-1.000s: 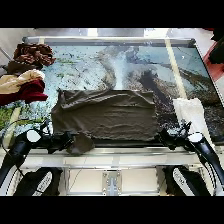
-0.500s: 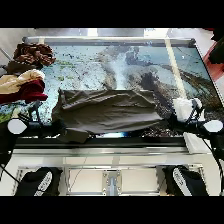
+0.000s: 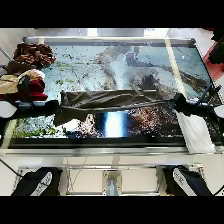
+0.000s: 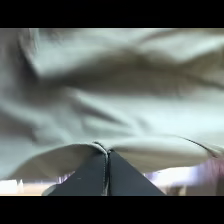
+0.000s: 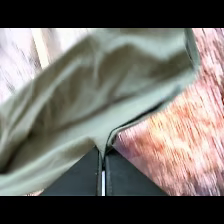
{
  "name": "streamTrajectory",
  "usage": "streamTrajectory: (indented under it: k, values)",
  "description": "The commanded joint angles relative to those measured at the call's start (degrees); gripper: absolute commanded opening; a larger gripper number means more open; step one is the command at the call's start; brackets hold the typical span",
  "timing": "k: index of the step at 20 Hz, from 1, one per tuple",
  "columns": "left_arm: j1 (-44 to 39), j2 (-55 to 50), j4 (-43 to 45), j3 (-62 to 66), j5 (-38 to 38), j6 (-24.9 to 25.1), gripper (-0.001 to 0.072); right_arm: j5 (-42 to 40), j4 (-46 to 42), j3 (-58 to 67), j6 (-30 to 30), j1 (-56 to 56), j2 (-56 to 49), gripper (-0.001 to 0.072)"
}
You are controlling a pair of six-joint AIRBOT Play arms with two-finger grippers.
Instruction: Fold the shirts.
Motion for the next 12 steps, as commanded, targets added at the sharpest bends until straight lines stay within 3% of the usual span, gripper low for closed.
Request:
streamTrajectory:
  k: [1, 7, 12]
  values:
    - [-0.07, -11.08, -0.13, 5.86, 10.67, 3.80, 0.0008, -8.17, 2.16, 5.55, -3.56, 3.08, -10.54, 0.0039]
    - [-5.03, -33.22, -0.02, 20.37, 13.20, 8.09, 0.0008, -15.80, 2.05, 13.62, -3.93, 8.76, -29.33, 0.0039]
    - [-8.17, -42.97, 3.39, 21.22, 15.78, 4.87, 0.0009, -19.21, 1.60, 14.47, -4.00, 8.81, -35.10, 0.0039]
